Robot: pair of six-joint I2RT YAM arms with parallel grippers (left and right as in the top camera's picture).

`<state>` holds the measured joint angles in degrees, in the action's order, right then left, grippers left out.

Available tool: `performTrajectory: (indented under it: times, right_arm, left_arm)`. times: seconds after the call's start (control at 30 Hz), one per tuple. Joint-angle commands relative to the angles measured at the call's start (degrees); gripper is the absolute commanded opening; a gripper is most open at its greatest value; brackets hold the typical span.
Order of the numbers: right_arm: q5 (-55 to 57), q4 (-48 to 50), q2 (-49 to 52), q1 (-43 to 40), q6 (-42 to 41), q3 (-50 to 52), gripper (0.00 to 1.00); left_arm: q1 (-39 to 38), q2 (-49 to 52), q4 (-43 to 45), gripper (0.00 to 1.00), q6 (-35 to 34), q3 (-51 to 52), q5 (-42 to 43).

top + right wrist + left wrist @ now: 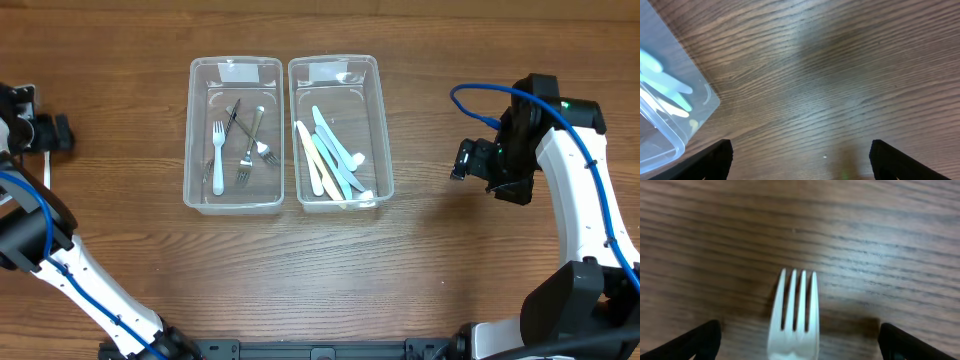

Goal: Pack container
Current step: 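Move the left gripper to the last white plastic fork and grasp it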

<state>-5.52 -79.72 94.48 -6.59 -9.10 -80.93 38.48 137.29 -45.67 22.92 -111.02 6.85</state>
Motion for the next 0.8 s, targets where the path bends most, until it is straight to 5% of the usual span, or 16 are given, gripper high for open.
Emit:
performTrajectory:
  times: [0.0, 0.1, 0.23, 0.43, 0.77]
  right_arm:
    - [0.46, -0.09, -0.72, 0.20, 0.15, -0.07, 0.90]
    - [0.46, -0.07, -0.72, 0.20, 0.15, -0.07, 0.90]
    - [0.48, -0.07, -0.72, 0.20, 0.17, -0.07, 0.90]
    - [0.48, -0.07, -0.72, 0.17, 0.15, -0.07, 0.90]
    - [0.48, -0.07, -0.72, 0.17, 0.17, -0.07, 0.90]
  left_arm:
    - [-1.55, 3.43, -0.09, 1.00, 1.07, 0.31, 0.48]
    - [-1.75, 3.52, -0.02, 0.95, 1.09, 0.28, 0.20]
    - [-1.77, 3.52, -1.27, 0.63, 0.81, 0.28, 0.20]
    - [-1.75, 3.52, -2.51, 0.40, 0.81, 0.28, 0.13]
    - [-1.77, 3.32, -2.67, 0.24, -0.33, 0.17, -3.45]
